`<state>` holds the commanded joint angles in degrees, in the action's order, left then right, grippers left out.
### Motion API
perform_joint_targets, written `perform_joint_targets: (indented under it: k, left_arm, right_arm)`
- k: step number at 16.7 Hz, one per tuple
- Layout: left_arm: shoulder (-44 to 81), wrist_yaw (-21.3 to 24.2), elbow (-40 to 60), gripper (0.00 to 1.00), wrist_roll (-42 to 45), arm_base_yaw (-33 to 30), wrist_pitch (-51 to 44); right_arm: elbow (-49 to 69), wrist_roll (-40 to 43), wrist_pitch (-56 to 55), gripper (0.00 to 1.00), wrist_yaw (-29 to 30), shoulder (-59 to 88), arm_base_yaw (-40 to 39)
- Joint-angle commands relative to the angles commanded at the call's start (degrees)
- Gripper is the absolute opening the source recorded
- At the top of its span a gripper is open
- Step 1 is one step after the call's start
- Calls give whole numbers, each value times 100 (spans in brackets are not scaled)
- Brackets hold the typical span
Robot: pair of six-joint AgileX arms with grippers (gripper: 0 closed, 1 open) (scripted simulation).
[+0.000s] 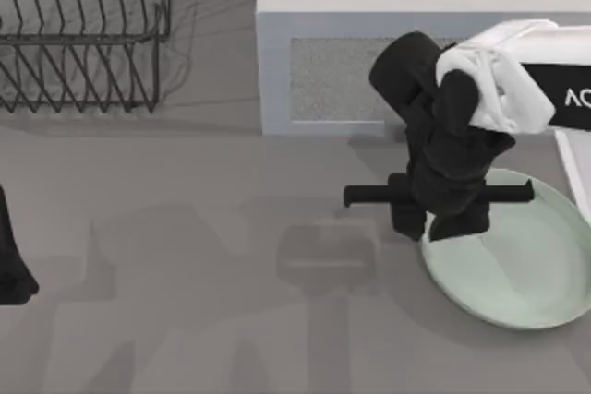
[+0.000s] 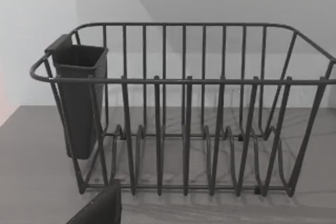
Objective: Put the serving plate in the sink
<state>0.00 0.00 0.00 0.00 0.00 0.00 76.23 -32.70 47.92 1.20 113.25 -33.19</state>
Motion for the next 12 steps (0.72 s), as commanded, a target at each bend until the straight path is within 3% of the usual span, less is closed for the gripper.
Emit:
perform_joint_targets:
  k: [6,12]
  left_arm:
    - [0,0,0,100,0,0,0]
    - [0,0,0,100,0,0,0]
  right_arm:
    - [2545,-250,2504,0,42,110,-417]
    - [4933,94,4856,0,-5,45,179]
